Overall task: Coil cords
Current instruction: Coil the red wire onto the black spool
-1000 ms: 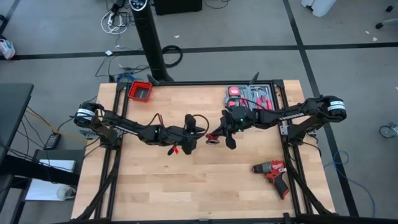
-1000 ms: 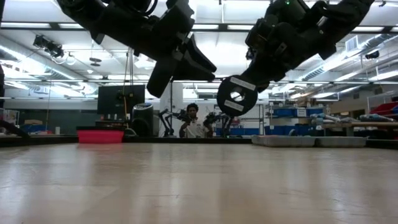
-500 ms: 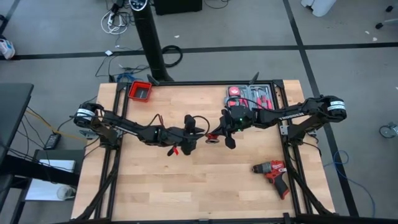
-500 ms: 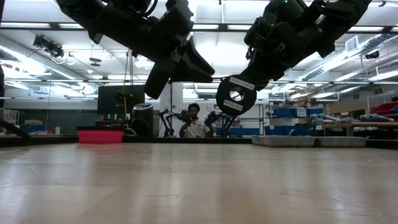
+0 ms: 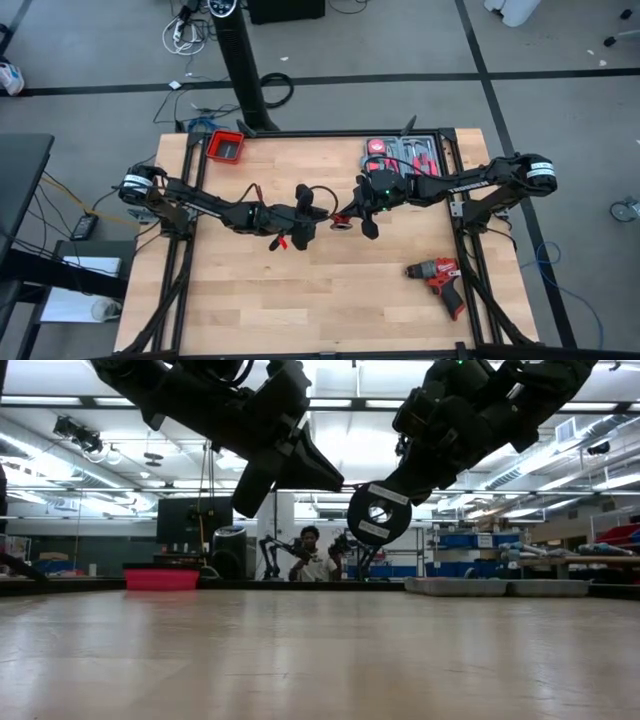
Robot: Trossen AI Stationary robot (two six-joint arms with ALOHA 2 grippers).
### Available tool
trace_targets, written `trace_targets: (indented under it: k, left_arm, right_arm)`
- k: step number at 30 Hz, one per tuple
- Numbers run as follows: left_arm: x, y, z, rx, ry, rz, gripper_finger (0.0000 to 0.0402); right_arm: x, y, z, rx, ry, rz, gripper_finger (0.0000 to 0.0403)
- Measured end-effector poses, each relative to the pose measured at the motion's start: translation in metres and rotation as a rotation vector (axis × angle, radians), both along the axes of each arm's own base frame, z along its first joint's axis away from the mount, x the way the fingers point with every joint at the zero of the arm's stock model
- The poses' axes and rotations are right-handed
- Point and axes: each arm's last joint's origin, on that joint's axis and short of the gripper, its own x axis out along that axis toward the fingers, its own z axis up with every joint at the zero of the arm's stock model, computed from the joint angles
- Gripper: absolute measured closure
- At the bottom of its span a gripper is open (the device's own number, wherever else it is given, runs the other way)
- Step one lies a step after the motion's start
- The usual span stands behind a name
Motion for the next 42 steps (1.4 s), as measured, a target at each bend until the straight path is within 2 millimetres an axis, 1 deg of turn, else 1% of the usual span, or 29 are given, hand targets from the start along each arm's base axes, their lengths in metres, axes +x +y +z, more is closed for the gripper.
trace_targets:
  k: [8, 14, 19, 24, 30, 35, 42]
  left_arm:
    - [0.001, 0.000, 0.001, -0.005, -0.016, 0.001, 0.0371]
    - [0.000, 0.000, 0.001, -0.032, -0.023, 0.011, 0.0397]
    - [-0.001, 0.000, -0.003, -0.063, 0.014, 0.028, 0.0399]
    - [-0.004, -0.001, -0.008, -0.135, 0.040, 0.061, 0.0400]
    - [-0.005, -0.006, -0.010, -0.144, 0.055, 0.053, 0.0400]
    - [-0.005, -0.006, -0.009, -0.185, 0.037, 0.072, 0.0401]
    - [-0.005, -0.006, -0.009, -0.189, 0.033, 0.078, 0.0401]
  right_arm:
    - [0.000, 0.000, 0.000, -0.004, 0.000, -0.006, 0.0402]
    - [0.000, 0.000, 0.000, -0.005, 0.000, -0.006, 0.0402]
    - [0.000, 0.000, 0.000, -0.014, -0.006, -0.002, 0.0402]
    - [0.001, -0.001, 0.002, -0.043, -0.024, -0.018, 0.0402]
    - [0.005, -0.002, 0.010, -0.067, -0.117, -0.030, 0.0402]
    - [0.006, -0.003, 0.012, -0.074, -0.138, -0.048, 0.0402]
    - [0.006, -0.003, 0.013, -0.027, -0.142, -0.090, 0.0402]
